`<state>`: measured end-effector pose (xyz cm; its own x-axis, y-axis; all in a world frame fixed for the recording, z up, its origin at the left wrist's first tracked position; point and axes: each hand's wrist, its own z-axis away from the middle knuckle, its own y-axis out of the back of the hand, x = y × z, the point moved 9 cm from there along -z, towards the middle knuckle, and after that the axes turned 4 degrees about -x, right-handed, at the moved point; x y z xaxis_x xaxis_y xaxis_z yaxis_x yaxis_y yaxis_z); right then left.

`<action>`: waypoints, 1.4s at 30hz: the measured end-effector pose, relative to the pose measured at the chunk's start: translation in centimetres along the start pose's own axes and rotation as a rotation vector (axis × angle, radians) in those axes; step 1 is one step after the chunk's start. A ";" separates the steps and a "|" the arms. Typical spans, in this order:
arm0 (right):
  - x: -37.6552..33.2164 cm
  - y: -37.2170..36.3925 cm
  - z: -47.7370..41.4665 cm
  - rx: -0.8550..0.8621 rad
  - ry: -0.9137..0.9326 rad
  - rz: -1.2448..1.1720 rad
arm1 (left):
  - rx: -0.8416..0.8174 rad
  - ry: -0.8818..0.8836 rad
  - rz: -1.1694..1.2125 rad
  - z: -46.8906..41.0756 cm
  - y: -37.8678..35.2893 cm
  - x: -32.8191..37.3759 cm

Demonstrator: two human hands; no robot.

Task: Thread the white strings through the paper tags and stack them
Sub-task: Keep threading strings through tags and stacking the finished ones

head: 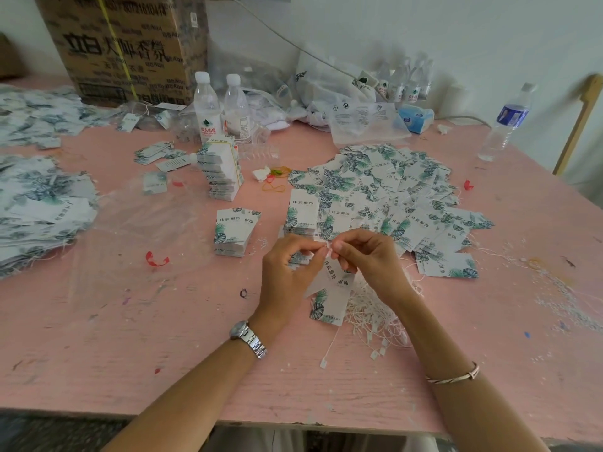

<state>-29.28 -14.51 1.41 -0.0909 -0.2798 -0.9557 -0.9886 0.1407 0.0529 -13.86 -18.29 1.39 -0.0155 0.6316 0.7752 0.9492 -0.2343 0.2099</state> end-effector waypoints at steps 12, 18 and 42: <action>-0.5 -0.1 0.0 0.043 0.049 0.058 | -0.022 0.012 -0.054 0.0 -0.1 -0.1; 0.0 0.1 0.0 0.046 0.057 0.097 | -0.036 0.024 -0.055 0.0 -0.3 -0.2; 0.9 -0.4 0.0 -0.097 0.004 0.067 | -0.198 0.049 -0.016 0.3 -1.8 -1.0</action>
<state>-28.96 -14.81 0.51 -0.1575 -0.2764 -0.9481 -0.9872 0.0664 0.1447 -15.41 -18.29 0.02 -0.0503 0.6010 0.7976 0.8683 -0.3683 0.3323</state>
